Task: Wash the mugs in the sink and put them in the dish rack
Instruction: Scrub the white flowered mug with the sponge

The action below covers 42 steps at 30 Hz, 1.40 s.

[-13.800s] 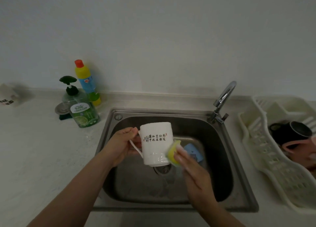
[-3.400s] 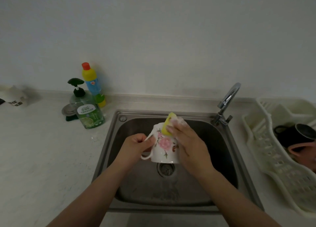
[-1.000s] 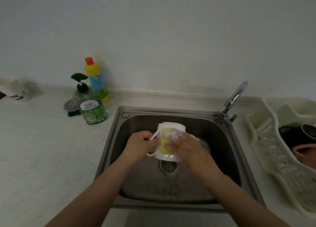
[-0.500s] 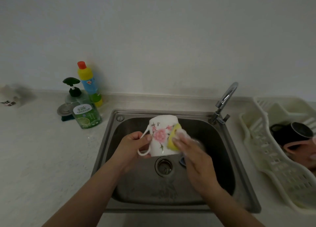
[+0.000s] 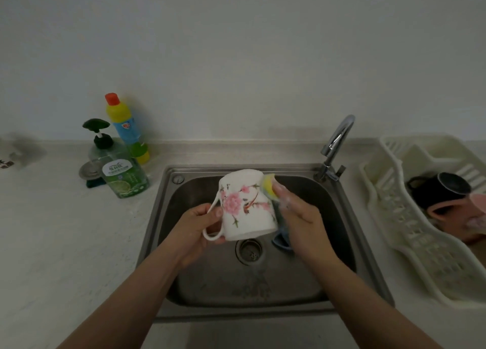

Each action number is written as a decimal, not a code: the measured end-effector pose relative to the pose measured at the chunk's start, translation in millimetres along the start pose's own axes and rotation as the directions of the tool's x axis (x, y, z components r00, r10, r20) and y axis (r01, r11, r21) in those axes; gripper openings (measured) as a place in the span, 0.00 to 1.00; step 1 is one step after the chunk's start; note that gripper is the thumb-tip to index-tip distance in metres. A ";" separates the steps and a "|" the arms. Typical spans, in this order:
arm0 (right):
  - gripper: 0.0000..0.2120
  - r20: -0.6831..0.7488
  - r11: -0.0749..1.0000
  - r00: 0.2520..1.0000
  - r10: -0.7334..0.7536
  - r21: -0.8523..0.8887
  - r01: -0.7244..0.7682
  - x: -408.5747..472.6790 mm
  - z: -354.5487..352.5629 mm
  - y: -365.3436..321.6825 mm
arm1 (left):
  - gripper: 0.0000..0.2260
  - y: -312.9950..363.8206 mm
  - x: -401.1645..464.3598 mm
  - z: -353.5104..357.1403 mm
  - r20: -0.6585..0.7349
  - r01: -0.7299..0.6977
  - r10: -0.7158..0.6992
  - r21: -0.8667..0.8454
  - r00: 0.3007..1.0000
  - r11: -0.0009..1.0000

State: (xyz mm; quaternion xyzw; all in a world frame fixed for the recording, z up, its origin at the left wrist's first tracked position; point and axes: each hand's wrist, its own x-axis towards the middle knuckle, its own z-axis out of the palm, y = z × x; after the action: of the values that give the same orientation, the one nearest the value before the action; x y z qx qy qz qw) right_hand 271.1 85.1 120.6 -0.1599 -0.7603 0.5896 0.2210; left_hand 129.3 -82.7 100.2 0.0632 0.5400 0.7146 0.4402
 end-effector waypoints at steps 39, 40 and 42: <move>0.29 0.298 0.485 0.866 -0.401 -0.733 0.477 23.5 8.8 -6.4 | 0.12 10.3 9.2 15.8 -0.125 -0.120 0.180 0.386 0.976 0.915; 0.28 0.271 0.522 0.879 -0.393 -0.721 0.455 17.7 9.1 -5.9 | 0.13 11.5 8.5 16.8 -0.124 -0.106 0.156 0.338 0.980 0.935; 0.24 0.345 0.474 0.829 -0.441 -0.695 0.541 -11.1 4.8 7.8 | 0.14 11.8 8.2 14.3 -0.138 -0.085 0.124 0.259 0.983 0.962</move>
State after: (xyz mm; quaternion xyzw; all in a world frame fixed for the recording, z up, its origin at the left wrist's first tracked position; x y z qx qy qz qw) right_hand 277.9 77.5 110.3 0.0215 -0.9608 0.1274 0.2453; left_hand 125.8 -67.1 112.6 0.0923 0.6544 0.6652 0.3474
